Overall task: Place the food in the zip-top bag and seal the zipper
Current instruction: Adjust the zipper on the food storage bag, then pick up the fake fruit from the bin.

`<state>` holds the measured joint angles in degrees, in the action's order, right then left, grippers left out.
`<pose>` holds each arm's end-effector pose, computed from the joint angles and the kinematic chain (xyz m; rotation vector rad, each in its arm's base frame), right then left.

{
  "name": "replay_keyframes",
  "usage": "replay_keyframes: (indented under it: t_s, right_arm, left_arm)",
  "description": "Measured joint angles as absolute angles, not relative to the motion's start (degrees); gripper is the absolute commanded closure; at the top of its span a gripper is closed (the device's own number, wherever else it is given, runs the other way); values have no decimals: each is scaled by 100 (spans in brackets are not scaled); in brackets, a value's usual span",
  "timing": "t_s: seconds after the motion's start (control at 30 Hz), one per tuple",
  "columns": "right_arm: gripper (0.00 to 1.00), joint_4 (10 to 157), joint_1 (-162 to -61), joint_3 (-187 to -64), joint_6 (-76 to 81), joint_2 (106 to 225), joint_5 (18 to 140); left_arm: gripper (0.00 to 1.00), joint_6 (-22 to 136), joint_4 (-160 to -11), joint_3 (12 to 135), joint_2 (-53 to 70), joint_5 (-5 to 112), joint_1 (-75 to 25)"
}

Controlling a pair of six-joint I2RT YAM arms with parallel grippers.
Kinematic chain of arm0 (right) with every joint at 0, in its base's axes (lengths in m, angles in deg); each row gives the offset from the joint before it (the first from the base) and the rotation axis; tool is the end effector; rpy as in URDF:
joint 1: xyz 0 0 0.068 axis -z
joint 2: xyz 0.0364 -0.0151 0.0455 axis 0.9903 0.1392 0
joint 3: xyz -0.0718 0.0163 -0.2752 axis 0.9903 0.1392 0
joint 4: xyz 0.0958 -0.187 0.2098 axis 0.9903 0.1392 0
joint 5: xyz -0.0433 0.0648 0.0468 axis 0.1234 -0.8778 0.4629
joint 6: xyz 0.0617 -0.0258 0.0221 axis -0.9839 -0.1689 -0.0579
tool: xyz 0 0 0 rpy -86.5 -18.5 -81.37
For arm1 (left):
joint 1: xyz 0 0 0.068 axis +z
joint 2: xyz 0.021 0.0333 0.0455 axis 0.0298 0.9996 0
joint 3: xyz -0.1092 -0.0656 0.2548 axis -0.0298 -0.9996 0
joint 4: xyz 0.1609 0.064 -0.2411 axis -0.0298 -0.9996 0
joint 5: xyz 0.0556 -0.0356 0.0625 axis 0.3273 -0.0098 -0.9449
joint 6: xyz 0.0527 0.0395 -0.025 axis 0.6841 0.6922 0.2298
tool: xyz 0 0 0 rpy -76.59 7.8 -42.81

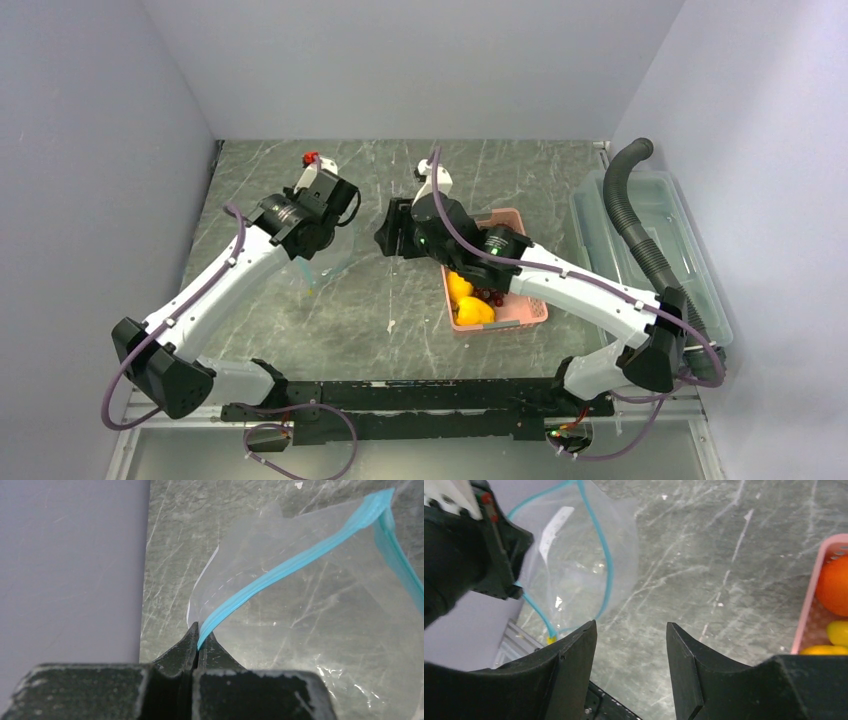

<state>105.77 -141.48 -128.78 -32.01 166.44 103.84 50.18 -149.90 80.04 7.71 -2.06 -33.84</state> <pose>0.2091 0.3205 0.3758 -0.1334 2.0902 0.7990 0.2566 -0.1312 0.3624 0.0676 2.2482 0.5931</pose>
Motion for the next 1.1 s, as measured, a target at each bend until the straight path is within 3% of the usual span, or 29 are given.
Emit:
replay_keyframes:
  t_s: [0.43,0.8,1.1]
  right_arm:
    - [40,11329,-14087,-11886,-2984,16143,11204]
    - [36,11762,-13422,-11106,-2947,15586,11427]
    - [23,11725,-12660,-10839,-2763,15507,10981]
  left_arm:
    - [100,4911,-15001,7930,1200,-160,-3373]
    - [100,4592,-15012,7921,1473,229,-3391]
    - [100,4546,-15010,7921,1670,403,-3566]
